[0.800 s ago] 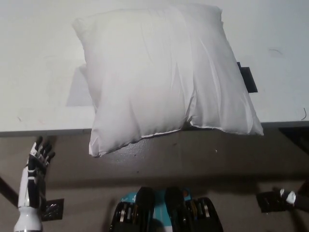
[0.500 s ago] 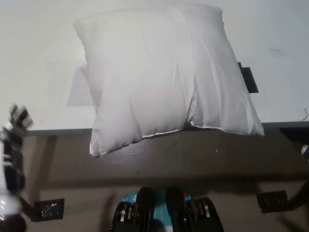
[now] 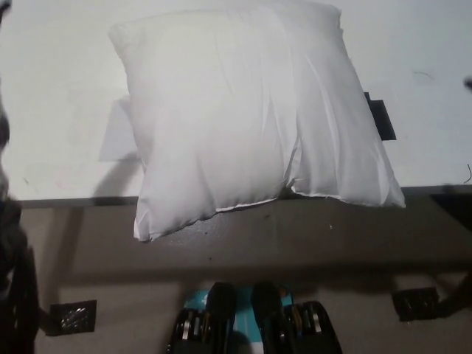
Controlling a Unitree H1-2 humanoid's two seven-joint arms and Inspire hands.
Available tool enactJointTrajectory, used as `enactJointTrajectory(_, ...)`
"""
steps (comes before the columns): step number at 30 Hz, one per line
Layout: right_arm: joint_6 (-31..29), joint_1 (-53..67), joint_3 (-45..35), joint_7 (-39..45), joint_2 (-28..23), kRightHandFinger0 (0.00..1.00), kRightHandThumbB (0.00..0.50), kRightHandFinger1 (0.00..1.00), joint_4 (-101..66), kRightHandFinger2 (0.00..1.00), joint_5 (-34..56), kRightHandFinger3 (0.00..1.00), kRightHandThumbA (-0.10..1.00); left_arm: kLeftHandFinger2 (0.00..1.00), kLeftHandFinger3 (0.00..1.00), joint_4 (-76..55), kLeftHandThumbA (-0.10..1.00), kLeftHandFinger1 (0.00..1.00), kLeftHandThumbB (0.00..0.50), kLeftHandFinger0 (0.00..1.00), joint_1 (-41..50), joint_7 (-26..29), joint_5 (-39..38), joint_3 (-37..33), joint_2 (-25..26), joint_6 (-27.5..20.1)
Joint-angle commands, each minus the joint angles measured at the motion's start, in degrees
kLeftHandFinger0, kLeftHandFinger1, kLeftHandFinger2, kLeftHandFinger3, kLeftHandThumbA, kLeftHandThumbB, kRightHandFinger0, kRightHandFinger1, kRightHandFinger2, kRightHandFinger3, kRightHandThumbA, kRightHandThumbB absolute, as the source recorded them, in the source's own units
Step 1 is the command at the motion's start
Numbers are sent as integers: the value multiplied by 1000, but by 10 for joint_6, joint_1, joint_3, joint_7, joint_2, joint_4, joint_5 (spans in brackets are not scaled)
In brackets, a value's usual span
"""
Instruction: The robot uses both hands to lift the pillow and then drops it on the table
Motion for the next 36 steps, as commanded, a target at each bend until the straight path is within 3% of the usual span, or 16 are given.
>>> enactJointTrajectory(1,60,-71,5,20,4,1000,441,1000,0,1000,30,1000,1000,1000,1000,-6,1000,1000,241,1000,-61,18,20,-10,2,55)
enactJointTrajectory(2,64,-83,6,20,6,1000,442,1000,4,1000,31,1000,1000,1000,1000,-6,1000,1000,242,1000,-71,18,20,-13,0,60)
enactJointTrajectory(3,66,-119,12,18,12,1000,425,1000,25,1000,25,1000,1000,1000,1000,-6,1000,1000,200,1000,-106,24,28,-20,-9,82)
enactJointTrajectory(4,68,-132,14,17,14,1000,424,1000,31,1000,25,1000,1000,1000,1000,-5,1000,1000,199,1000,-117,26,30,-22,-12,90)
enactJointTrajectory(8,75,-176,27,15,25,1000,383,1000,63,1000,14,1000,1000,1000,1000,27,1000,1000,224,1000,-156,32,42,-25,-17,93)
enactJointTrajectory(9,70,-192,34,10,34,1000,392,1000,89,1000,7,1000,1000,1000,1000,52,1000,1000,255,1000,-178,42,45,-25,-22,101)
enactJointTrajectory(11,67,-207,42,5,46,1000,412,1000,124,1000,3,1000,1000,1000,1000,78,1000,1000,250,1000,-193,47,56,-28,-22,111)
enactJointTrajectory(12,61,-214,49,3,50,1000,391,1000,146,1000,-5,1000,1000,1000,1000,104,1000,1000,206,1000,-198,43,53,-30,-19,104)
enactJointTrajectory(16,50,-224,56,1,60,1000,410,1000,188,1000,-4,1000,1000,1000,1000,163,1000,1000,217,1000,-201,38,54,-37,-10,74)
enactJointTrajectory(19,48,-239,66,-3,76,1000,446,1000,256,1000,-8,1000,1000,1000,1000,252,1000,1000,147,1000,-206,47,59,-38,-10,31)
enactJointTrajectory(22,37,-245,74,-5,82,1000,432,1000,294,1000,-12,1000,1000,1000,1000,298,1000,1000,104,1000,-208,49,56,-38,-11,4)
enactJointTrajectory(24,35,-248,72,-5,91,1000,428,1000,315,1000,-2,1000,1000,1000,1000,318,1000,1000,104,1000,-208,50,51,-36,-13,2)
enactJointTrajectory(26,40,-248,70,-12,104,1000,422,1000,351,1000,1,1000,1000,1000,1000,346,1000,1000,154,1000,-206,44,37,-34,-18,10)
enactJointTrajectory(30,17,-246,77,-13,123,1000,408,1000,436,1000,1,1000,1000,1000,1000,367,1000,1000,166,1000,-187,41,21,-35,-43,4)
enactJointTrajectory(32,5,-243,81,-17,126,1000,362,1000,459,1000,-4,1000,1000,1000,1000,376,1000,1000,140,1000,-183,37,23,-42,-48,-2)
enactJointTrajectory(36,-11,-236,83,-26,137,1000,340,1000,510,1000,-3,1000,1000,1000,1000,404,1000,1000,66,1000,-173,52,37,-48,-64,-8)
